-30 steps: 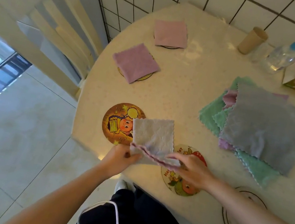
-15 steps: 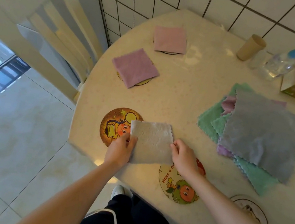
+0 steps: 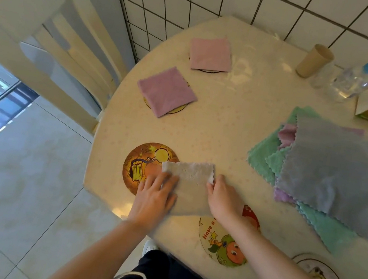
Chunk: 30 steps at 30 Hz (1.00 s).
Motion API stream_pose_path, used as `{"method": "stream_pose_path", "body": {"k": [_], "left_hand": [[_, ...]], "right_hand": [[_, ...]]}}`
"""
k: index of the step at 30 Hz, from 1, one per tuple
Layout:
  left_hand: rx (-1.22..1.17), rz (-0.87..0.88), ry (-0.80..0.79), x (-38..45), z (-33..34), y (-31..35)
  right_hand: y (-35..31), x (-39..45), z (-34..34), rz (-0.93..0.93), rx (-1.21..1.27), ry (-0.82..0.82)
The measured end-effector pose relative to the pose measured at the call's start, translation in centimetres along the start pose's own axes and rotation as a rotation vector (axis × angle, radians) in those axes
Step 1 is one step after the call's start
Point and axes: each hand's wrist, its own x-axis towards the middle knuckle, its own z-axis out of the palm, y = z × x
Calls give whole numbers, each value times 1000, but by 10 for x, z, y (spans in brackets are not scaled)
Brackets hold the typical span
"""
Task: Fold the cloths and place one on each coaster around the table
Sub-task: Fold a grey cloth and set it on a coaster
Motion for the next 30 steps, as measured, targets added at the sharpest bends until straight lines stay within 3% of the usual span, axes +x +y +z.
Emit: {"method": "stream_pose_path", "body": {"k": [4, 7, 10, 13, 16, 22, 30], "left_hand": [[43, -61, -136, 1, 2, 2], [-181, -166, -117, 5, -1, 10], [-532, -506, -62, 19, -9, 19], [-796, -846, 7, 37, -17, 23], [-989, -1033, -10, 46, -18, 25], [-1111, -1120, -92, 52, -21, 15], [-1025, -812, -122, 58, -60, -38]], "right_hand": [[5, 2, 3, 14, -5, 16], [8, 7, 1, 10, 10, 13], [8, 8, -3, 17, 162, 54], [2, 11, -4, 77, 371, -19], [-3, 17, -3, 181, 550, -96], [0, 15, -11, 367, 834, -237], [-57, 4, -4, 325, 935, -174]]}}
